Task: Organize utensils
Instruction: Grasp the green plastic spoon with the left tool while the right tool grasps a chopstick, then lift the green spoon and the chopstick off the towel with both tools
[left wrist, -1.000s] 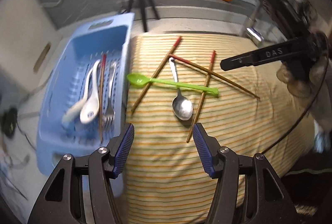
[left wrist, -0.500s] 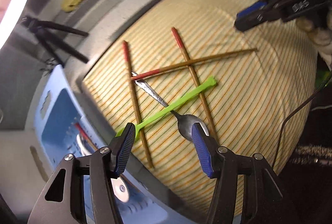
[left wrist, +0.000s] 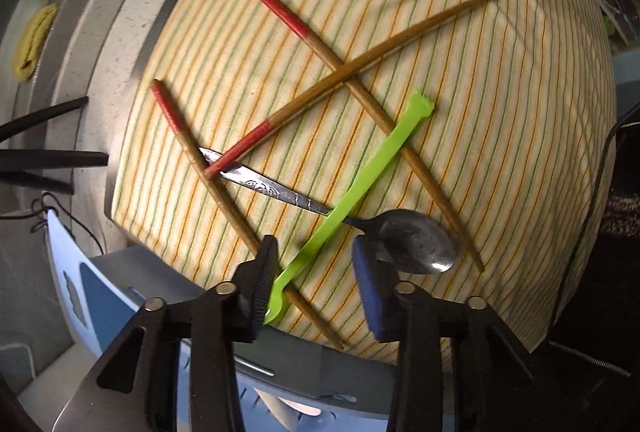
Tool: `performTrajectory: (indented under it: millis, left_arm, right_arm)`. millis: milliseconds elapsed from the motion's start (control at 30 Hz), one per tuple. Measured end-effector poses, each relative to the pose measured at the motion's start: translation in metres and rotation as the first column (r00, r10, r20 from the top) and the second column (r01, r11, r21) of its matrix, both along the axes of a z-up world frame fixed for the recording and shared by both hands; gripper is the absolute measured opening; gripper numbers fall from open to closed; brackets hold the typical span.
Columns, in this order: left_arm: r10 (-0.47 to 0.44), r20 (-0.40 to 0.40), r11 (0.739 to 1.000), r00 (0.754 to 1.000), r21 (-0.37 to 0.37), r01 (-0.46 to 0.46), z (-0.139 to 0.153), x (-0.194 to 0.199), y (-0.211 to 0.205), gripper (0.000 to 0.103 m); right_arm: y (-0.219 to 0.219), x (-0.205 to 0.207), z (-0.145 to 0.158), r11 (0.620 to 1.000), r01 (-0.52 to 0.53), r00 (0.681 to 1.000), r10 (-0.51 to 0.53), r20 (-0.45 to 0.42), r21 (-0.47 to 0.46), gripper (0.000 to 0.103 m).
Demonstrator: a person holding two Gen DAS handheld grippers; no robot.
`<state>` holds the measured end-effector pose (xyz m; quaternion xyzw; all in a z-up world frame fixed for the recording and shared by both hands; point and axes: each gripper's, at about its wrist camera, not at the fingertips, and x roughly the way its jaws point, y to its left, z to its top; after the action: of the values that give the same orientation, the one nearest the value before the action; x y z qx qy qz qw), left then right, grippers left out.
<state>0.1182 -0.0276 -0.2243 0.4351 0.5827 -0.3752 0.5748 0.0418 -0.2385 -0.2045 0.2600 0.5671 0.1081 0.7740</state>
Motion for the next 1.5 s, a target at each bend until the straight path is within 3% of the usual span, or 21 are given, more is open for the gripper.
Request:
performTrajectory:
  millis: [233,433,600,800,1100,1167,1333,1500]
  left_arm:
    - [0.032,-0.05,0.999,0.998,-0.009,-0.032,-0.015,0.004,-0.005,0.011]
    - [0.16,-0.075,0.986,0.984,-0.037,-0.163,-0.017,0.017,0.001,0.01]
    - [0.299,-0.083,0.95,0.951,-0.064,-0.304,-0.02,0.026,0.001,0.01]
    - [0.452,-0.103,0.883,0.886,-0.09,-0.461,-0.013,0.023,0.011,0.005]
    - [0.61,-0.112,0.772,0.785,-0.139,-0.62,-0.01,0.016,0.02,0.005]
    - [0.64,-0.122,0.743,0.758,-0.153,-0.652,-0.009,0.011,0.025,0.005]
    - [0.689,-0.156,0.68,0.708,-0.201,-0.706,-0.002,0.004,0.038,0.005]
    - [0.707,-0.157,0.652,0.69,-0.234,-0.721,0.004,-0.017,0.038,0.005]
  right_arm:
    - [0.011,0.003,0.008,0.999,-0.038,0.999,0.038,0.015,-0.006,0.044]
    - [0.033,0.016,0.009,0.992,-0.124,0.992,0.125,0.03,-0.017,0.044]
    - [0.052,0.036,0.002,0.974,-0.219,0.974,0.222,0.045,-0.062,0.038]
    - [0.071,0.061,-0.01,0.934,-0.346,0.935,0.351,0.05,-0.09,0.034]
    - [0.118,0.08,-0.024,0.837,-0.524,0.845,0.535,0.029,-0.158,0.027]
    - [0.125,0.082,-0.025,0.821,-0.545,0.831,0.556,0.024,-0.173,0.016]
    - [0.114,0.083,-0.029,0.841,-0.525,0.848,0.53,-0.004,-0.132,0.006]
    - [0.085,0.066,-0.03,0.857,-0.505,0.863,0.506,-0.022,-0.106,0.006]
